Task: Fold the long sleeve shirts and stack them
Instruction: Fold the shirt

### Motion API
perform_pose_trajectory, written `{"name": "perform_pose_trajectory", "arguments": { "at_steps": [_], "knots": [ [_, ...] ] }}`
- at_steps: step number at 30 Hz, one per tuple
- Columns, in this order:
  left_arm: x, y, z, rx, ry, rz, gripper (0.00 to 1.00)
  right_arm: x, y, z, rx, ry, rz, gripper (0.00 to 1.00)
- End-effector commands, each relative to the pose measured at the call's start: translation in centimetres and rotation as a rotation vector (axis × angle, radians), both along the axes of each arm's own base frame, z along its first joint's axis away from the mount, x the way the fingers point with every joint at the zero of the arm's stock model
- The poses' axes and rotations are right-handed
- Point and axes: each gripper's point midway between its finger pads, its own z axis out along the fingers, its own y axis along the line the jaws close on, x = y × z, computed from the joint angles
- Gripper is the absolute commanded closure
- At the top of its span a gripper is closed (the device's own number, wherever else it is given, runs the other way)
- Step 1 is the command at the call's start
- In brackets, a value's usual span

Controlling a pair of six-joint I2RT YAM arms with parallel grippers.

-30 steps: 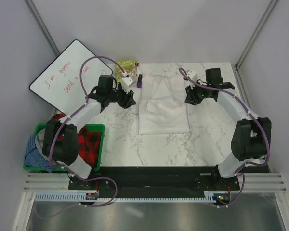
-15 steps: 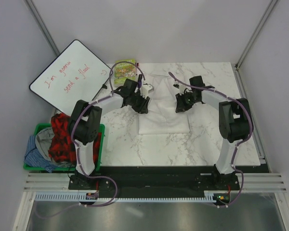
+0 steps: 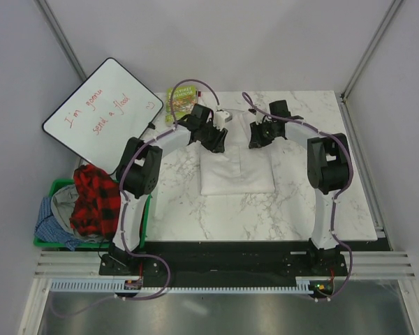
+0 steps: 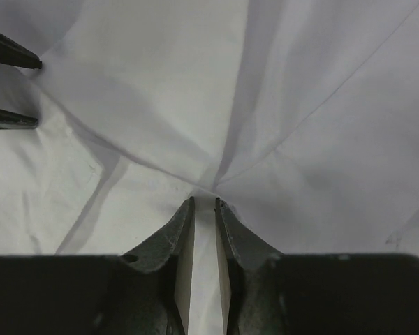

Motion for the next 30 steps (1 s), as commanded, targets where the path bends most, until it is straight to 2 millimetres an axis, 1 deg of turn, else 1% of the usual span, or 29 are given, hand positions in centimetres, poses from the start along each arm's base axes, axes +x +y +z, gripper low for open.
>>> {"name": "perform_pose_trajectory", "arguments": {
  "at_steps": [1,2,3,4,5,6,7,8,9,10,11,12,13,14,15,16,17,18,19,20,21,22,23,24,25,26,27,29,30],
  "knots": [
    [0.9,0.5,0.5,0.025,0.007,0.025,0.51,1.8,-0.3,-0.4,0.004,0.002,-0.053,0.74],
    [1.1,0.8,1.1,0.020,0.004,0.032,0.50,1.8,-0.3,-0.2,0.015,0.005,-0.051,0.73],
    [1.2,1.0,3.2,0.002,-0.028,0.036,0.49,1.8,-0.3,1.0,0.022,-0.010,-0.050,0.73],
    [1.1,1.2,4.3,-0.009,-0.042,0.040,0.48,1.6,-0.3,1.6,0.030,-0.013,-0.047,0.72],
    [1.0,1.9,4.8,-0.012,-0.051,0.052,0.48,1.5,-0.5,2.4,0.038,-0.023,-0.049,0.72],
    [0.8,2.2,8.0,-0.040,-0.107,0.055,0.47,1.4,-0.4,4.7,0.061,-0.059,-0.041,0.71],
    [0.1,2.9,7.9,-0.039,-0.101,0.065,0.47,0.9,-0.5,5.3,0.066,-0.061,-0.038,0.69],
    [-0.1,3.4,9.1,-0.053,-0.122,0.070,0.46,0.7,-0.9,6.2,0.073,-0.073,-0.043,0.67],
    [-0.6,3.6,9.8,-0.061,-0.127,0.068,0.46,0.3,-0.7,8.5,0.098,-0.108,-0.030,0.66],
    [-1.7,4.0,10.7,-0.079,-0.122,0.078,0.46,-0.7,-0.7,8.7,0.110,-0.088,-0.026,0.64],
    [-2.9,3.7,11.1,-0.111,-0.092,0.062,0.46,-1.5,-0.5,10.6,0.135,-0.104,-0.020,0.62],
    [-4.2,3.4,11.3,-0.144,-0.054,0.049,0.46,-2.4,-0.2,11.1,0.165,-0.078,-0.028,0.61],
    [-6.5,3.4,11.2,-0.194,0.028,0.056,0.45,-4.8,0.6,10.7,0.227,-0.007,0.001,0.56],
    [-9.1,2.3,11.6,-0.283,0.120,-0.006,0.43,-6.3,1.0,12.1,0.271,0.003,0.011,0.52],
    [-10.2,1.6,12.3,-0.355,0.135,-0.032,0.34,-7.8,1.5,12.1,0.313,0.044,0.017,0.48],
    [-13.2,1.7,10.1,-0.401,0.282,0.000,0.30,-11.1,2.6,11.0,0.409,0.178,0.022,0.36],
    [-15.7,1.0,11.8,-0.479,0.313,-0.066,0.22,-12.7,3.1,11.7,0.444,0.198,0.029,0.28],
    [-17.0,0.8,11.6,-0.514,0.349,-0.068,0.01,-14.1,3.4,11.6,0.480,0.245,0.025,0.08],
    [-18.3,0.5,10.9,-0.560,0.394,-0.049,0.01,-15.9,3.8,10.4,0.527,0.335,-0.011,0.02],
    [-20.0,-0.1,11.5,-0.592,0.428,-0.089,0.01,-17.2,4.2,11.4,0.579,0.354,0.012,0.02],
    [-20.7,-0.4,11.4,-0.612,0.462,-0.092,0.00,-17.9,4.5,11.3,0.600,0.383,0.005,0.02],
    [-21.9,-1.0,11.4,-0.647,0.526,-0.085,0.01,-18.7,5.0,10.7,0.619,0.395,0.008,0.02],
    [-22.4,-1.3,11.4,-0.663,0.552,-0.092,0.01,-19.4,5.4,11.6,0.662,0.445,-0.010,0.02],
    [-22.7,-1.6,11.1,-0.669,0.576,-0.084,0.01,-19.2,5.9,11.8,0.684,0.423,0.002,0.02],
    [-23.0,-2.2,11.3,-0.688,0.605,-0.083,0.01,-20.0,6.4,11.3,0.692,0.459,-0.001,0.02],
    [-22.9,-2.4,11.1,-0.691,0.616,-0.076,0.01,-20.3,6.7,11.2,0.703,0.505,-0.027,0.02],
    [-22.7,-2.6,10.2,-0.687,0.642,-0.058,0.01,-19.9,7.1,11.2,0.720,0.487,-0.018,0.02],
    [-22.1,-3.0,9.9,-0.707,0.649,-0.042,0.01,-20.2,7.3,10.0,0.739,0.559,-0.069,0.02],
    [-21.9,-3.2,9.3,-0.711,0.656,-0.038,0.01,-20.1,7.3,9.6,0.749,0.559,-0.073,0.02]
  ]
}}
